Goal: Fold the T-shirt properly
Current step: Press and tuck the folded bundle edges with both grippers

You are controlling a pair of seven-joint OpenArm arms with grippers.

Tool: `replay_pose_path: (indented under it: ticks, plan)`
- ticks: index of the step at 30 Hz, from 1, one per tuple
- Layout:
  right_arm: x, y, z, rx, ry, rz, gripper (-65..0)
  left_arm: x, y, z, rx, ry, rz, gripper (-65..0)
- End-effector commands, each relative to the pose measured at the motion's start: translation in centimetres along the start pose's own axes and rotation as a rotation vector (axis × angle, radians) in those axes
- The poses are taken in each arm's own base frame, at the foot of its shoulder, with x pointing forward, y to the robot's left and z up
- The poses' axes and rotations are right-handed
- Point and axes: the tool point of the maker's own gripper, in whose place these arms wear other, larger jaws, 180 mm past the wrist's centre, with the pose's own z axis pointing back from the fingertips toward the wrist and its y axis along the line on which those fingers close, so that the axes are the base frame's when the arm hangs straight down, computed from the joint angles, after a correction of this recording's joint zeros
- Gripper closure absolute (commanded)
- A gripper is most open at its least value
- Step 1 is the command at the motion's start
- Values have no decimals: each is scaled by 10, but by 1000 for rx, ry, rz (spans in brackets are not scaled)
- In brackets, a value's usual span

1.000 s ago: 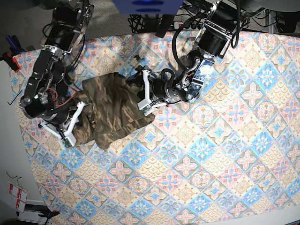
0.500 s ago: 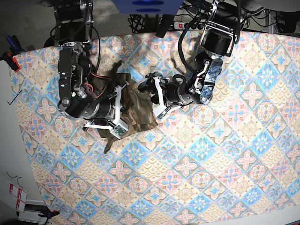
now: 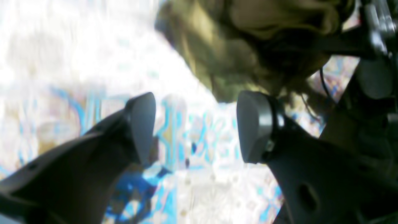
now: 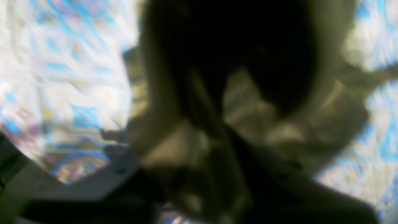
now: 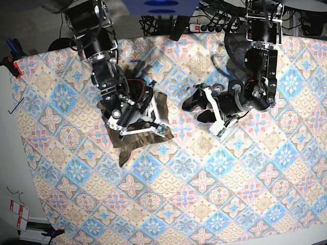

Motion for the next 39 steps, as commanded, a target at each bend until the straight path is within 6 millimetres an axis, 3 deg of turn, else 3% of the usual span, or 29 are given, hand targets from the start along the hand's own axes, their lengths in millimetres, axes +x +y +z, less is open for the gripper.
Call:
replay_pose_path:
  ticks: [1, 7, 11, 14, 19, 21, 25, 28, 30, 33, 36, 39]
  plan:
    - [19, -6, 8, -21, -55, 23, -171, 18, -3, 4, -17, -62, -19, -406]
    - [54, 5, 13, -28, -85, 160, -363, 4, 0, 7, -3, -29, -14, -406]
    - [74, 10, 25, -52, -135, 221, -382, 2, 0, 8, -3, -29, -9, -406]
    - [90, 18, 39, -75, -186, 278, -361, -1, 11, 18, 34, -46, 22, -406]
    - [109, 15, 70, -141, -289, 296, -321, 1, 31, 40, 103, -63, 25, -406]
    - [111, 6, 83, -176, -320, 281, -279, 16, 20, 46, 100, -79, -53, -406]
    - [106, -10, 91, -211, -332, 228, -122, 60, -11, 67, 109, -159, -239, -406]
    - [105, -17, 98, -234, -346, 210, -2, 71, -13, 70, 124, -139, -289, -406]
    - [90, -43, 103, -296, -321, 122, 0, 84, -20, 60, 110, -136, -309, -406]
    - [38, -78, 100, -377, -232, -96, -2, 94, -41, 43, 44, -110, -365, -406]
    - [-6, -99, 101, -418, -159, -210, -6, 109, -75, 20, -52, -115, -440, -406]
    - [-39, -116, 105, -450, -99, -285, -6, 111, -107, -4, -156, -95, -478, -406]
